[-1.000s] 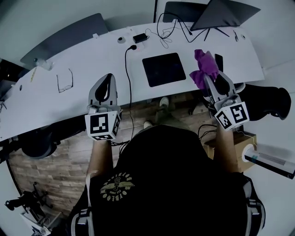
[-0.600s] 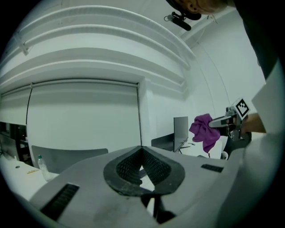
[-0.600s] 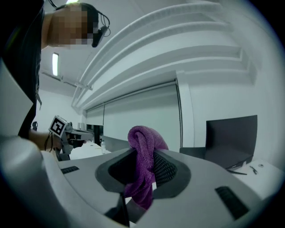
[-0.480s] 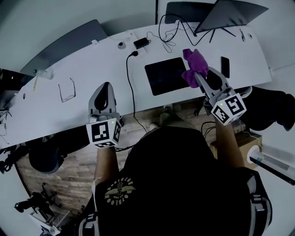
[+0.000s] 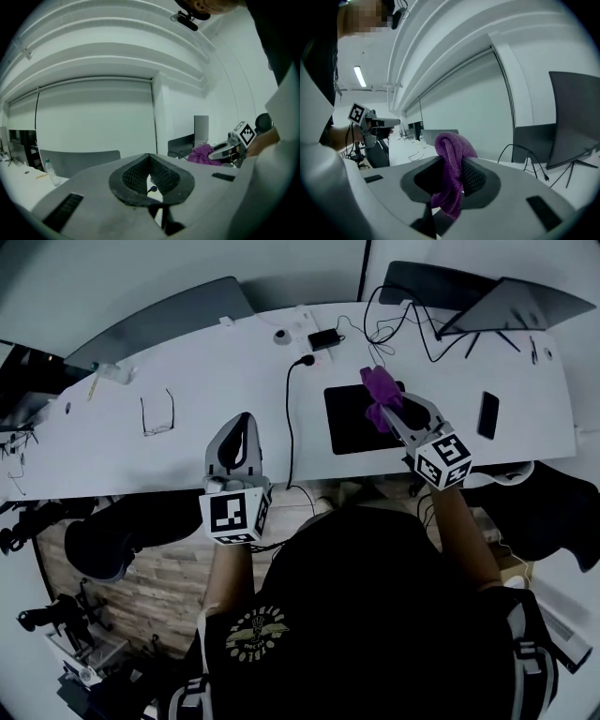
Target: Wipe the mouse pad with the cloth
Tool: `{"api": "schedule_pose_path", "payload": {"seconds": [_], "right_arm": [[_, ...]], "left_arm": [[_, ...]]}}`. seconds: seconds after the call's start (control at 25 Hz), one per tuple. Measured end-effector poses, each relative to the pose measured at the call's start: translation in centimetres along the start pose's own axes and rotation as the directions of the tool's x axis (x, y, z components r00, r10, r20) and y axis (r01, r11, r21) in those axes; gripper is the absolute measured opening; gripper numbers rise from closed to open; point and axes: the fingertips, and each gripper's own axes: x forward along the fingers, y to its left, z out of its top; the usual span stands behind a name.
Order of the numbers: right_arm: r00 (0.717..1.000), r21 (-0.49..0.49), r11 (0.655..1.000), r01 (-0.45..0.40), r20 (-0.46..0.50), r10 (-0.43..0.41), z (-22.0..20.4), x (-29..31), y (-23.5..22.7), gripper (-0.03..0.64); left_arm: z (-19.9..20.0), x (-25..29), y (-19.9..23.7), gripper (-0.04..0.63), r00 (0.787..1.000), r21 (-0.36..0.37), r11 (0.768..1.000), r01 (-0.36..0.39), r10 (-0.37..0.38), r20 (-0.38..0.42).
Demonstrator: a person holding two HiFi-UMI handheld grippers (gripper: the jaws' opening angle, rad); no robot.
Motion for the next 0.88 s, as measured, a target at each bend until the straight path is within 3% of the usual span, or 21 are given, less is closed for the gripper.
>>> {"api": "schedule_pose_path", "payload": {"seconds": [0.28, 0.72, 0.88], "right_arm": [[0.991, 0.008, 0.997, -0.076, -0.106, 0.076, -4.2, 5.7, -1.5, 0.101], [0.947, 0.043, 0.984, -0.174, -0.266, 0.179, -10.9, 12.9, -2.3, 0.101], [0.913, 0.054, 0.976, -0.213, -0.345, 0.218, -14.1, 15.1, -1.2, 0.101]], "left_arm": [[0.8, 0.9, 0.3, 0.002, 0.999, -0.033, 0.999, -0.003, 0.005, 0.044], [0.1, 1.1, 0.6, 0.002, 0.998, -0.043, 0.998, -0.055, 0.055, -0.009], [0.0, 0.6, 1.2, 0.002, 0.994, -0.048, 0.994, -0.102, 0.1, -0.04]]}}
